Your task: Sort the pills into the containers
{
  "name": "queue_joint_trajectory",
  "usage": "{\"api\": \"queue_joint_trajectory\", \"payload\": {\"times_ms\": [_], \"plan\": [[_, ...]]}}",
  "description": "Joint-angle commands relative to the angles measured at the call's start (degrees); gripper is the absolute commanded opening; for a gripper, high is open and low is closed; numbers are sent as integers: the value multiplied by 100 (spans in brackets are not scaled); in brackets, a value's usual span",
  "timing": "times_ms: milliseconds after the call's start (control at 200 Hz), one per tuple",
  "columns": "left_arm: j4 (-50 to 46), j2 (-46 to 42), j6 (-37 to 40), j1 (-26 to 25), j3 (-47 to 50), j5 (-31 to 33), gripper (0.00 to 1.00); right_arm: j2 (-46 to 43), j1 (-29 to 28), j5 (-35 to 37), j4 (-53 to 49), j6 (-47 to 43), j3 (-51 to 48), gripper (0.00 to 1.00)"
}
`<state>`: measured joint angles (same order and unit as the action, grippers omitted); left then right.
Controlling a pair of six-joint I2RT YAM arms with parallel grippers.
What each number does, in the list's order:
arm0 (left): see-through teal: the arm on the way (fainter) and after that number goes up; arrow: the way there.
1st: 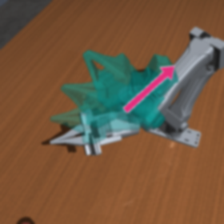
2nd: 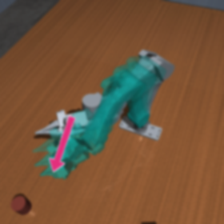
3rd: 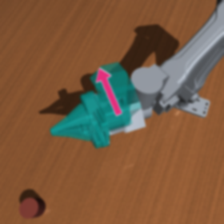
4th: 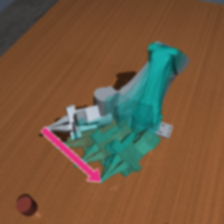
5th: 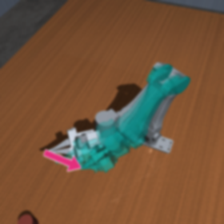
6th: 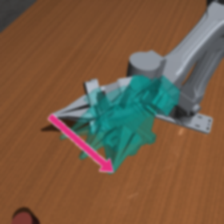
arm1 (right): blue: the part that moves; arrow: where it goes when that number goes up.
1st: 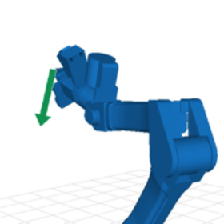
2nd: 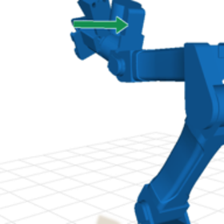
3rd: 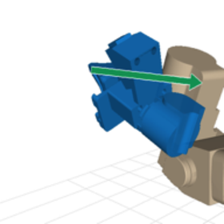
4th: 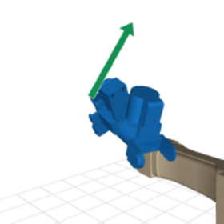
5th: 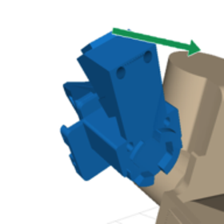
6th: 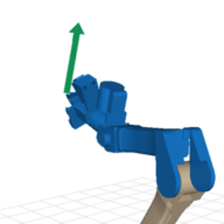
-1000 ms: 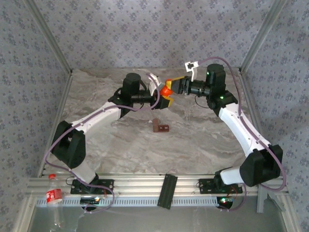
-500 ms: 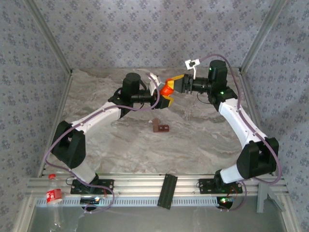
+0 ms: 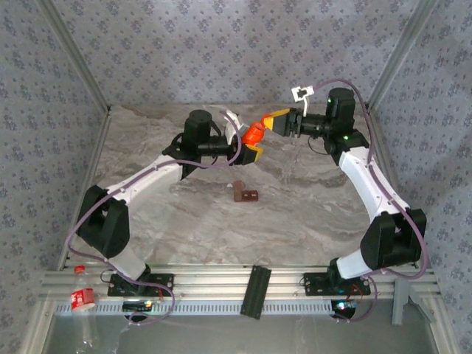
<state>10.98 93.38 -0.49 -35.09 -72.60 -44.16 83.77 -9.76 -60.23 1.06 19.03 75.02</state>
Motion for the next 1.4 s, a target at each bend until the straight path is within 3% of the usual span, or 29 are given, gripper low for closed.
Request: {"api": "queue_joint_trajectory", "payload": {"times_ms": [0, 255, 445, 645, 974, 1169, 1319, 1394], "plan": [[221, -258, 49, 19, 65, -63, 0, -254, 127, 567, 42, 156, -165, 31], [356, -446, 34, 20, 348, 374, 0, -414, 307, 2850, -790, -36, -856, 34], [443, -635, 36, 20, 569, 630, 0, -290, 175, 4454, -744, -44, -1726, 33], [383, -773, 34, 19, 661, 767, 0, 129, -69, 5594, -470, 105, -2376, 31], [262, -919, 38, 19, 758, 900, 0, 813, -587, 6632, 70, 506, -2927, 32], [201, -981, 24, 20, 791, 952, 0, 1059, -698, 6742, 249, 744, -3150, 37], [172, -1009, -38, 19, 795, 980, 0, 1094, -703, 6696, 276, 904, -3235, 49], [96, -1012, -84, 19, 761, 1004, 0, 1089, -699, 6690, 300, 951, -3276, 60]]}}
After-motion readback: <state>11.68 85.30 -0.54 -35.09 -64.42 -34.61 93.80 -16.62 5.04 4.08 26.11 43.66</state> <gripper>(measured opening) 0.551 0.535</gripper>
